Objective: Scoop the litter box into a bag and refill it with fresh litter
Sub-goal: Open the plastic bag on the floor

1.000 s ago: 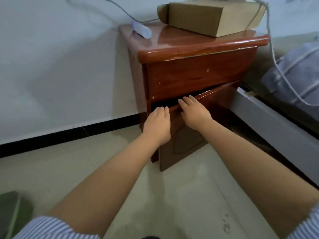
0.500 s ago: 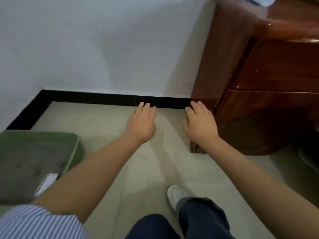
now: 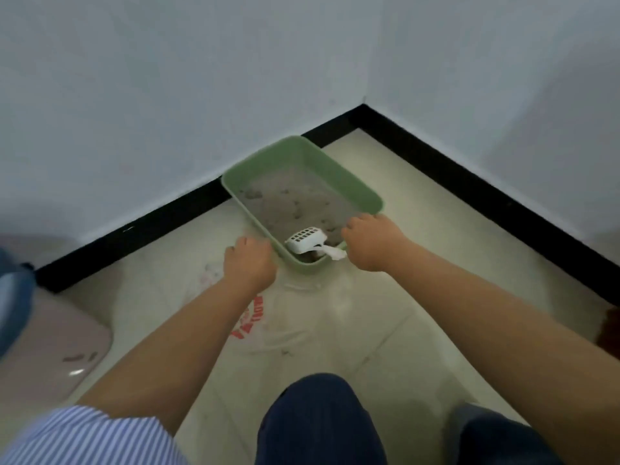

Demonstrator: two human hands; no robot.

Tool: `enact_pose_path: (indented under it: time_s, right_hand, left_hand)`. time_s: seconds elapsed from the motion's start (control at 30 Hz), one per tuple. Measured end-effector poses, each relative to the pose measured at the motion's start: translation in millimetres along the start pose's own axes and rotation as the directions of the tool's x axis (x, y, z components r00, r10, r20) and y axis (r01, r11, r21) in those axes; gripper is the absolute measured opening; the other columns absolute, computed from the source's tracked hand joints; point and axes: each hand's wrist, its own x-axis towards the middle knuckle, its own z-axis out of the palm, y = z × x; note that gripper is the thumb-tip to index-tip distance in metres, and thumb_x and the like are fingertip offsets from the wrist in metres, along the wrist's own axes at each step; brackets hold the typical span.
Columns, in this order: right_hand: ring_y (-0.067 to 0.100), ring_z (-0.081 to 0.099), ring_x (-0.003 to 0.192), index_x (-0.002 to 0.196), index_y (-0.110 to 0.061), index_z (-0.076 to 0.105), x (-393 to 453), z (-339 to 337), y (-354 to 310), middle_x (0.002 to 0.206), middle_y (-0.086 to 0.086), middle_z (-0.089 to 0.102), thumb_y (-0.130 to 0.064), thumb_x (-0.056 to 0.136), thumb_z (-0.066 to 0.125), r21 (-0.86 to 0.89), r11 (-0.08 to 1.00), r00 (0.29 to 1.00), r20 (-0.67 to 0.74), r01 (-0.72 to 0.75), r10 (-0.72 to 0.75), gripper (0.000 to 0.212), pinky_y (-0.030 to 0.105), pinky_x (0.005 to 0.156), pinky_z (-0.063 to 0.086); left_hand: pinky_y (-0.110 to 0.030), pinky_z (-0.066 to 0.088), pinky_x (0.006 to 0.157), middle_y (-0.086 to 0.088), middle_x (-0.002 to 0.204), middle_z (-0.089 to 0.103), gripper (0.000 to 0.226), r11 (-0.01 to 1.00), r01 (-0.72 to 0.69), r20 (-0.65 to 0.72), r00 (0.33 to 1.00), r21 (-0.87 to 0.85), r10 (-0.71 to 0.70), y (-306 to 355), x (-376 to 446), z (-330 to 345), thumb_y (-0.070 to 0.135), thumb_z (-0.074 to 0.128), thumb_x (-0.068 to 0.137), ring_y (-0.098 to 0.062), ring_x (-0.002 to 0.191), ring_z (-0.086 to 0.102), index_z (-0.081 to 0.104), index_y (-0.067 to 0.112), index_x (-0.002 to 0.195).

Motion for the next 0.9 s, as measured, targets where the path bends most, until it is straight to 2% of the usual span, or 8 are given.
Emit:
enact_pose_path:
  time_s: [0.17, 0.27, 0.37, 0.43, 0.6, 0.73, 0.83, 0.9]
  right_hand:
    - [0.030, 0.052, 0.118, 0.125, -0.009, 0.051, 55.0, -23.1, -74.6, 0.129, 0.013, 0.053, -0.015, 0.093, 0.039, -0.051, 0.971, 0.970, 0.089, 0.232, -0.227, 0.035, 0.037, 0.091, 0.045]
    - [0.029, 0.048, 0.122, 0.129, -0.010, 0.049, 88.0, -0.4, -103.2, 0.134, 0.012, 0.050, -0.016, 0.094, 0.042, -0.032, 0.944, 0.934, 0.155, 0.329, -0.321, 0.036, 0.037, 0.097, 0.043]
    - [0.025, 0.038, 0.131, 0.138, -0.014, 0.038, 118.9, 35.5, -121.0, 0.144, 0.009, 0.039, -0.025, 0.093, 0.051, 0.108, 0.902, 0.804, 0.417, 0.419, -0.423, 0.049, 0.034, 0.108, 0.034]
    - [0.026, 0.040, 0.130, 0.138, -0.012, 0.039, 142.5, 53.4, -129.1, 0.143, 0.009, 0.040, -0.025, 0.091, 0.054, 0.046, 0.877, 0.741, 0.515, 0.479, -0.431, 0.051, 0.033, 0.108, 0.034]
    - [0.030, 0.041, 0.127, 0.137, -0.011, 0.036, 191.7, 85.8, -141.0, 0.139, 0.015, 0.039, -0.021, 0.085, 0.062, -0.232, 0.749, 0.757, 0.429, 0.620, -0.494, 0.059, 0.037, 0.105, 0.039]
    - [0.031, 0.030, 0.131, 0.142, -0.013, 0.022, 185.9, 129.5, -145.1, 0.143, 0.015, 0.024, -0.025, 0.084, 0.064, -0.240, 0.769, 0.775, 0.434, 0.592, -0.460, 0.073, 0.040, 0.105, 0.036]
    - [0.028, 0.032, 0.128, 0.141, -0.014, 0.023, 166.7, 151.9, -153.1, 0.139, 0.012, 0.029, -0.017, 0.087, 0.058, -0.277, 0.776, 0.817, 0.311, 0.567, -0.486, 0.065, 0.039, 0.102, 0.037]
    - [0.027, 0.034, 0.126, 0.139, -0.014, 0.028, 166.3, 151.0, -161.6, 0.136, 0.011, 0.033, -0.009, 0.089, 0.049, -0.311, 0.761, 0.822, 0.199, 0.570, -0.534, 0.055, 0.038, 0.102, 0.036]
  left_hand:
    - [-0.036, 0.039, 0.098, -0.010, 0.134, 0.044, 0.042, 0.971, 0.237, 0.218, 0.950, -0.032, -0.225, -75.5, -18.0, 27.2, 0.026, 0.040, 0.095, -0.027, 0.123, 0.043, 0.038, 0.014, 0.136]
    - [-0.033, 0.041, 0.098, -0.009, 0.134, 0.049, 0.044, 0.931, 0.350, 0.327, 0.896, -0.102, -0.301, -88.7, -18.5, 51.3, 0.035, 0.044, 0.094, -0.025, 0.123, 0.048, 0.046, 0.013, 0.132]
    - [-0.030, 0.043, 0.097, -0.008, 0.132, 0.054, 0.047, 0.853, 0.422, 0.470, 0.847, -0.307, -0.250, -75.4, -16.5, 82.1, 0.038, 0.050, 0.093, -0.024, 0.120, 0.052, 0.050, 0.011, 0.131]
    - [-0.031, 0.046, 0.095, -0.008, 0.130, 0.054, 0.054, 0.756, 0.502, 0.552, 0.802, -0.419, -0.227, -53.0, -16.8, 105.3, 0.042, 0.055, 0.089, -0.024, 0.116, 0.054, 0.047, 0.012, 0.133]
    - [-0.033, 0.044, 0.096, -0.007, 0.130, 0.049, 0.068, 0.635, 0.646, 0.507, 0.750, -0.423, -0.425, -21.4, -20.3, 164.1, 0.047, 0.064, 0.081, -0.023, 0.119, 0.051, 0.039, 0.013, 0.134]
    - [-0.033, 0.045, 0.093, -0.009, 0.130, 0.042, 0.064, 0.603, 0.682, 0.412, 0.731, -0.414, -0.544, -17.2, -31.3, 202.8, 0.045, 0.054, 0.089, -0.024, 0.117, 0.049, 0.027, 0.011, 0.136]
    - [-0.034, 0.044, 0.091, -0.009, 0.127, 0.046, 0.060, 0.471, 0.737, 0.424, 0.669, -0.485, -0.610, -26.0, -31.7, 215.1, 0.051, 0.051, 0.089, -0.024, 0.116, 0.051, 0.032, 0.012, 0.130]
    - [-0.034, 0.043, 0.091, -0.010, 0.126, 0.048, 0.051, 0.461, 0.735, 0.395, 0.664, -0.497, -0.634, -33.7, -28.1, 211.8, 0.045, 0.047, 0.092, -0.026, 0.116, 0.051, 0.036, 0.012, 0.130]
